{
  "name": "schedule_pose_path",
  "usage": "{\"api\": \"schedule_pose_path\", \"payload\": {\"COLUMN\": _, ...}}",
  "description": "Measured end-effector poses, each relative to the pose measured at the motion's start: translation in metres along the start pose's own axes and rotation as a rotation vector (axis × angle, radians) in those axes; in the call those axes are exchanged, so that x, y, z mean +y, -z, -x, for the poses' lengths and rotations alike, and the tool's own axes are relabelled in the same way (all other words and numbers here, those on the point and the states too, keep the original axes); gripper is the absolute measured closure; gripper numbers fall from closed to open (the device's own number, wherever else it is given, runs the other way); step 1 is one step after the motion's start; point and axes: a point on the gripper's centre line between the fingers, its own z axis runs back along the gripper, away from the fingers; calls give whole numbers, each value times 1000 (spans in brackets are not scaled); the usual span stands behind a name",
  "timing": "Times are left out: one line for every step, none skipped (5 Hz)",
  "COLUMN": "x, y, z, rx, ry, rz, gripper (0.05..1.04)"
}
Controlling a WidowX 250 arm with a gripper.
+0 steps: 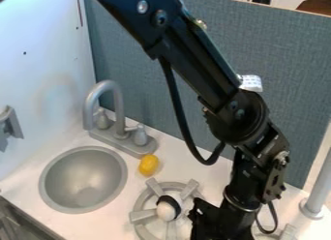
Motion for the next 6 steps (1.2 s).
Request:
{"api": "schedule_pose_path", "payload": {"x": 2, "y": 0, "z": 1, "rx": 5, "ry": -10, "rz": -7, "gripper": 692}}
{"api": "schedule_pose_path", "payload": {"x": 4, "y": 1, "z": 2, "rx": 8, "ry": -14, "rz": -12, "gripper": 746}}
{"api": "schedule_pose_path", "payload": {"x": 14, "y": -2, "z": 4, "rx": -2, "ry": -51, "rz": -17, "gripper": 746}}
{"api": "schedule_pose_path", "payload": {"x": 12, "y": -21, "z": -5, "rx": -96, "ry": -29, "rz": -1, "gripper": 746}}
{"api": "schedule_pose_path", "payload": {"x": -3, "y": -33, "z": -14, "rx": -137, "ry": 29, "rz": 1, "gripper": 746}}
{"api": "schedule_pose_path", "payload": {"x": -21, "y": -49, "z": -27, "rx": -196, "ry": 92, "rz": 8, "gripper": 746}}
